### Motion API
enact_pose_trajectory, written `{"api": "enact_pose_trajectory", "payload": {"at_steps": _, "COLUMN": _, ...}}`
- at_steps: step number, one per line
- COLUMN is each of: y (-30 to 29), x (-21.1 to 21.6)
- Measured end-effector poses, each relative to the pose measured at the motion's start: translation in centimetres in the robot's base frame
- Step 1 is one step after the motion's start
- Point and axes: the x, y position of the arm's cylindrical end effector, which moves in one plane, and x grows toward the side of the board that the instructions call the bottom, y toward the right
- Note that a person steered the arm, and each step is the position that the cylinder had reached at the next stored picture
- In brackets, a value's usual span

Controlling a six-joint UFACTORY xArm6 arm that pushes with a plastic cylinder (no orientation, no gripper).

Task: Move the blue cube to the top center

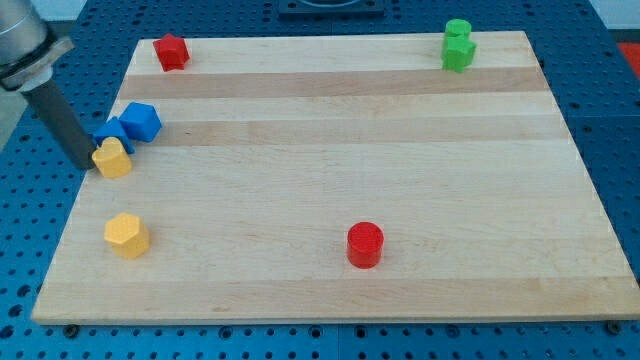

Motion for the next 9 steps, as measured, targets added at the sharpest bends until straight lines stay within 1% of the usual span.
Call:
{"api": "enact_pose_trajectory", "payload": {"at_steps": 1, "y": 0.7, "x": -2.0}}
{"api": "enact_pose_trajectory", "payload": {"at_steps": 2, "y": 4.5, "x": -1.6}}
{"api": "enact_pose_trajectory", "payload": {"at_steps": 3, "y": 5.9, "x": 3.0}}
{"api": "enact_pose_trajectory", "payload": {"at_steps": 4, "y": 6.2, "x": 5.2}}
{"api": "enact_pose_trajectory", "payload": {"at_steps": 5, "y": 6.7, "x": 0.7}}
{"api": "enact_pose_trajectory", "payload": {"at_steps": 6, "y": 9.1, "x": -6.1}}
{"api": "enact_pose_trajectory", "payload": {"at_steps": 7, "y": 10.4, "x": -11.5}}
{"api": "enact_pose_trajectory", "payload": {"at_steps": 8, "y": 3.6, "x": -14.2}}
{"api": "enact_pose_trajectory", "payload": {"at_steps": 9, "y": -1.2, "x": -11.5}}
